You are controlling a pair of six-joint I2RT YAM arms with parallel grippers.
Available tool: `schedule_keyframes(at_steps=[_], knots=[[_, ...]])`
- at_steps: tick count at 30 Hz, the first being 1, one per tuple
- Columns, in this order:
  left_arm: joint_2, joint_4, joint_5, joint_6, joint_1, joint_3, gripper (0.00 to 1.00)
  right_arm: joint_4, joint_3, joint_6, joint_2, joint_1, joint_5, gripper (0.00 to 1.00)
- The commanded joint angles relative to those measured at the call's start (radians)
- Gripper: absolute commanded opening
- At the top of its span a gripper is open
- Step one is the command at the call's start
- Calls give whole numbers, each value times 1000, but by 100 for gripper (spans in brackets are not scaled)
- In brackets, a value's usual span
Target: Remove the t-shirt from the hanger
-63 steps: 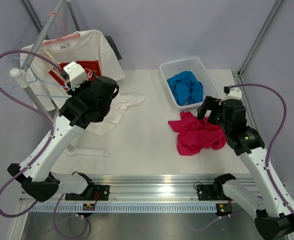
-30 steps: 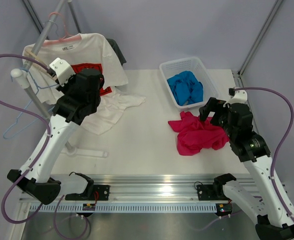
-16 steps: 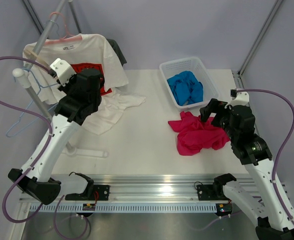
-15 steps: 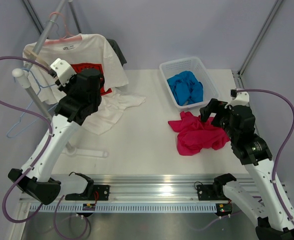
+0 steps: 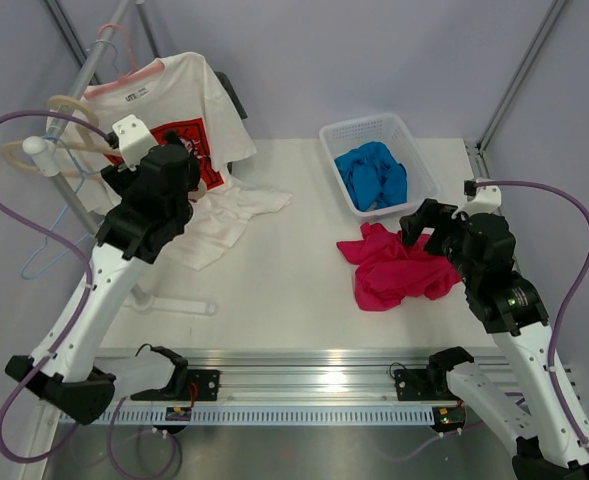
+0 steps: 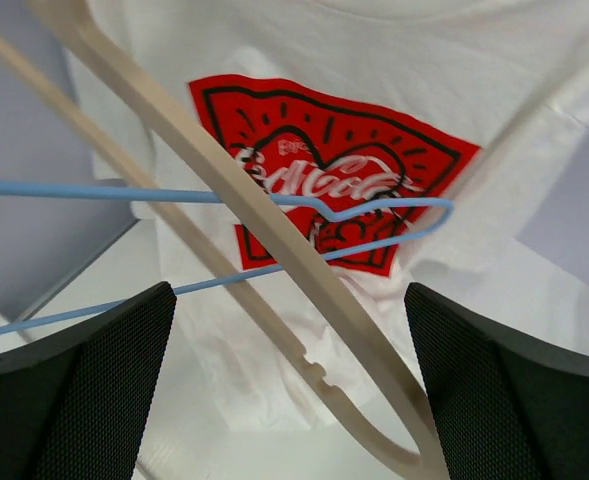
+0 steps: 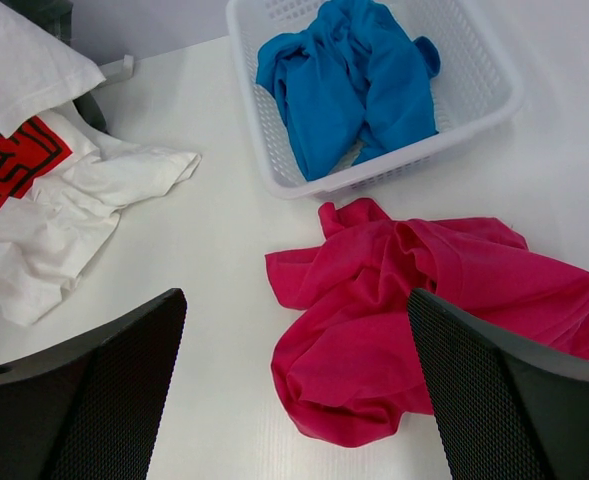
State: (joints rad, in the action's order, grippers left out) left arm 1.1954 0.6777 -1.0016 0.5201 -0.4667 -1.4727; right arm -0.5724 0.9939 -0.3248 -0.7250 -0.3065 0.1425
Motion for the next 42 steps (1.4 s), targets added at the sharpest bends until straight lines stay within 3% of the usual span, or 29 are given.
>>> schedule_keyframes(at_steps=[1,6,15,17,21,22,24,27,31,35,42], knots=[[-114,-63,256,-141,0,21,99,20,6,15,4,1,-49,100],[-230,-56,553,-238,0,66,99,2,8,-3,1,1,-84,99],[-316,8,773,-290,0,109,99,-18,-37,-39,-106,1,-196,100],[-333,29,761,-296,-1,112,99,14,-70,-51,-102,1,-196,100],[-361,43,600,-266,0,132,98,40,-83,-66,-79,0,-185,100],[-367,34,571,-258,0,138,89,49,-80,-72,-79,1,-193,100],[-405,8,520,-235,0,178,82,74,-67,-76,-85,1,-239,99],[-448,-44,523,-232,0,219,79,100,-60,-79,-100,1,-290,100],[-441,-9,524,-221,0,206,84,112,-73,-68,-113,1,-296,99],[-439,-1,695,-247,0,213,89,134,-106,-65,-117,1,-285,99],[-441,-64,393,-226,0,273,82,180,-156,-63,-128,1,-300,100]])
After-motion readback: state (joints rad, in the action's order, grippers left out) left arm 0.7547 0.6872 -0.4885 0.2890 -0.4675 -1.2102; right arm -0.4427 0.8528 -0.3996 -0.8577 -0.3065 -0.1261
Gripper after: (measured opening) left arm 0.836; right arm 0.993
